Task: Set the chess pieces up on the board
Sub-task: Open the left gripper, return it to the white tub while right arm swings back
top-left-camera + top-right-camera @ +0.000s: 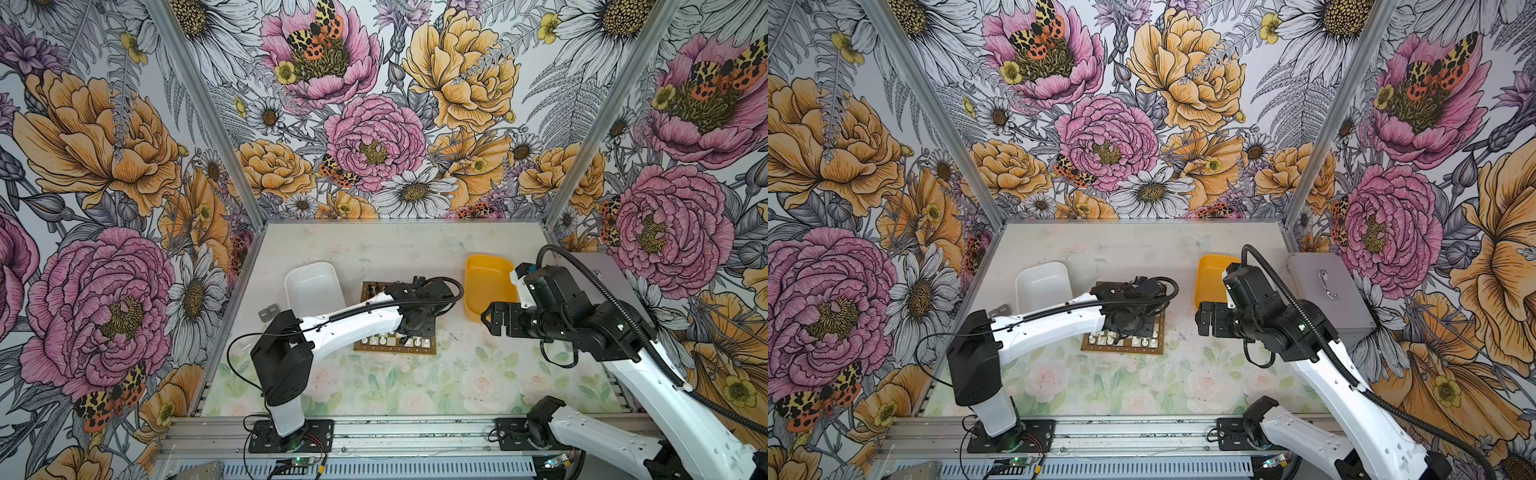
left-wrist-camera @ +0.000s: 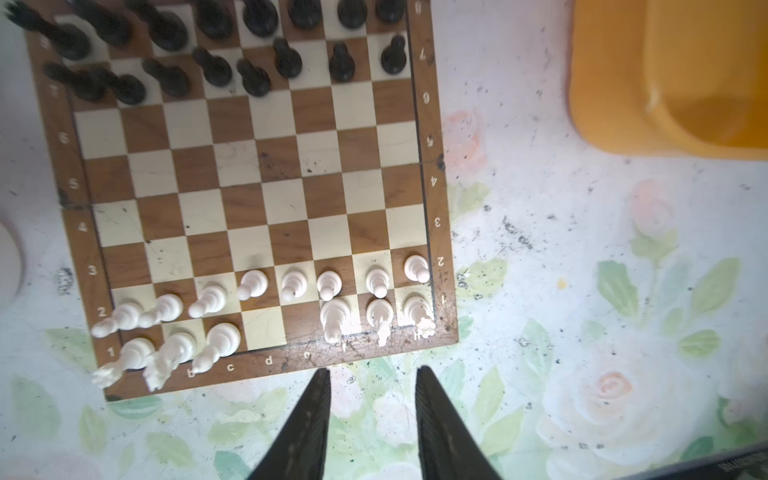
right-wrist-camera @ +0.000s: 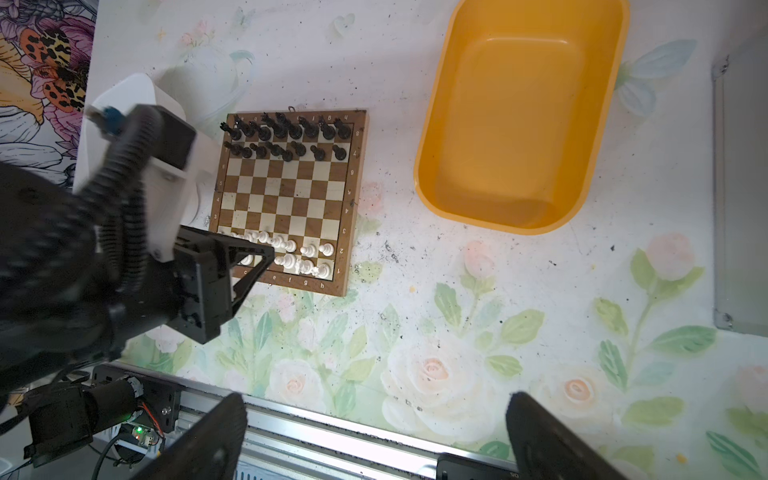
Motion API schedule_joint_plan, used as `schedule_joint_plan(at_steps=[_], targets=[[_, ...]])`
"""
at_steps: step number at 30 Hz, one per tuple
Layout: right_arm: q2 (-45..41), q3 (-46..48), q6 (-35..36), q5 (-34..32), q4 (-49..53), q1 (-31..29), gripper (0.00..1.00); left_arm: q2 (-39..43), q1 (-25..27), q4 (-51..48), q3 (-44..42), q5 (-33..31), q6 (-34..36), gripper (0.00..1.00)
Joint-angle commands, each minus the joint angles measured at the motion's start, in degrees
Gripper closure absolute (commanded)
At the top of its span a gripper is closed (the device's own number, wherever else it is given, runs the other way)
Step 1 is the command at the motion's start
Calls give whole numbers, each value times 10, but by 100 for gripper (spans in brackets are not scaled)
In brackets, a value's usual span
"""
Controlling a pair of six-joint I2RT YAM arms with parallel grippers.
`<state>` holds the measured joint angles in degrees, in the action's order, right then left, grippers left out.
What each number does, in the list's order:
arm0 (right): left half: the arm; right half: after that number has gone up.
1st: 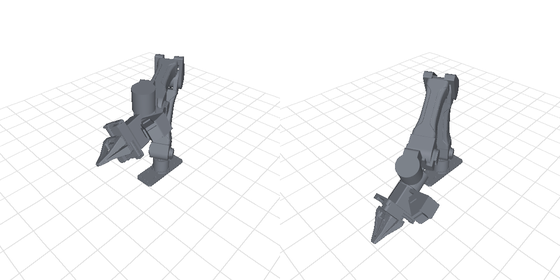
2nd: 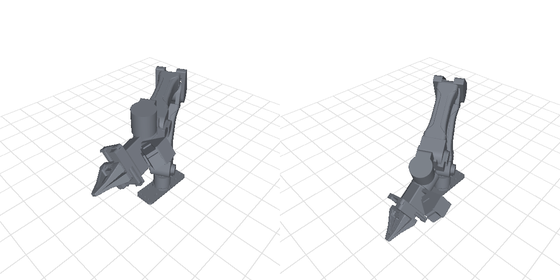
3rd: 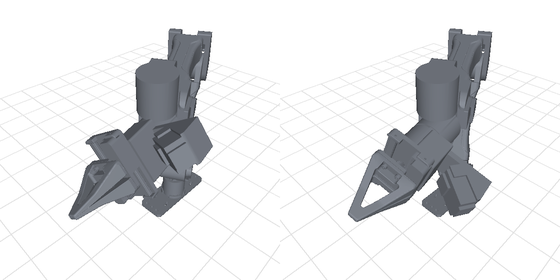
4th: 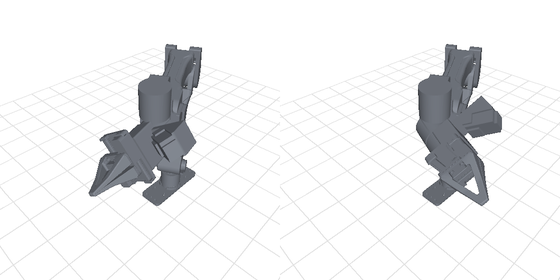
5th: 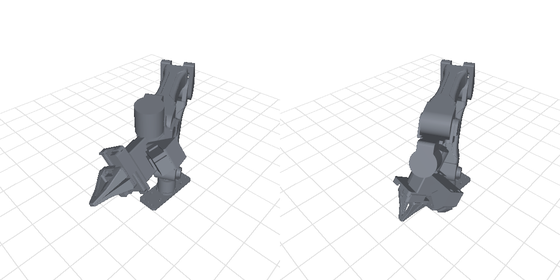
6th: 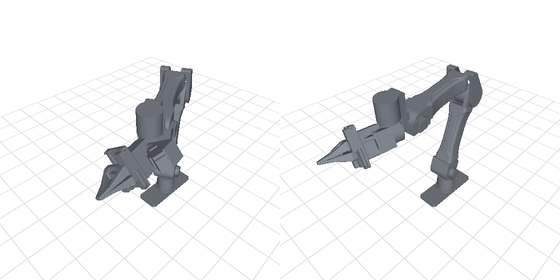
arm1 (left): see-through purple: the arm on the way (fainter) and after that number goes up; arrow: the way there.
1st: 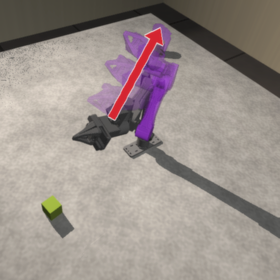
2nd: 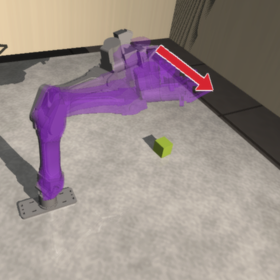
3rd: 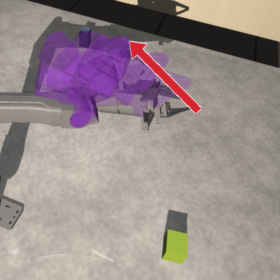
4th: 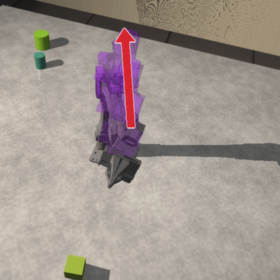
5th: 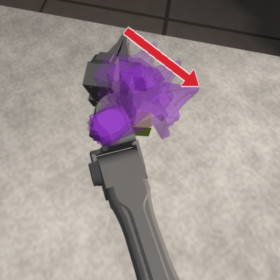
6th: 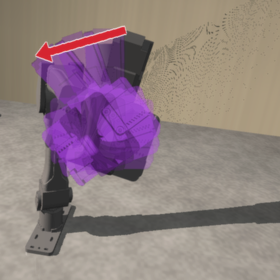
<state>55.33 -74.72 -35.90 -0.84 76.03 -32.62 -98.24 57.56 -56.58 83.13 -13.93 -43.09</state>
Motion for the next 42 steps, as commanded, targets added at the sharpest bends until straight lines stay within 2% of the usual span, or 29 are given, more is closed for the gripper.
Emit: schedule_joint_plan(at_steps=[1,5,10,13,19,24,30,42], targets=[[25,-22,17,9,-23,3,0,61,-35,-35,12,-46,4,60],[71,-43,24,23,-52,-4,0,137,-118,-39,-44,-47,12,58],[145,-82,33,33,-90,-17,0,222,-257,-39,-133,-26,45,56],[193,-106,37,44,-111,-22,0,235,-330,-39,-164,1,77,56],[284,-174,43,57,-130,-26,0,219,-413,-25,-205,15,118,59],[333,-221,49,64,-129,-27,0,200,-452,12,-232,53,131,60],[359,-246,51,65,-128,-27,0,156,-463,38,-233,67,142,62],[356,-241,55,59,-127,-19,0,101,-470,62,-223,70,150,65]])
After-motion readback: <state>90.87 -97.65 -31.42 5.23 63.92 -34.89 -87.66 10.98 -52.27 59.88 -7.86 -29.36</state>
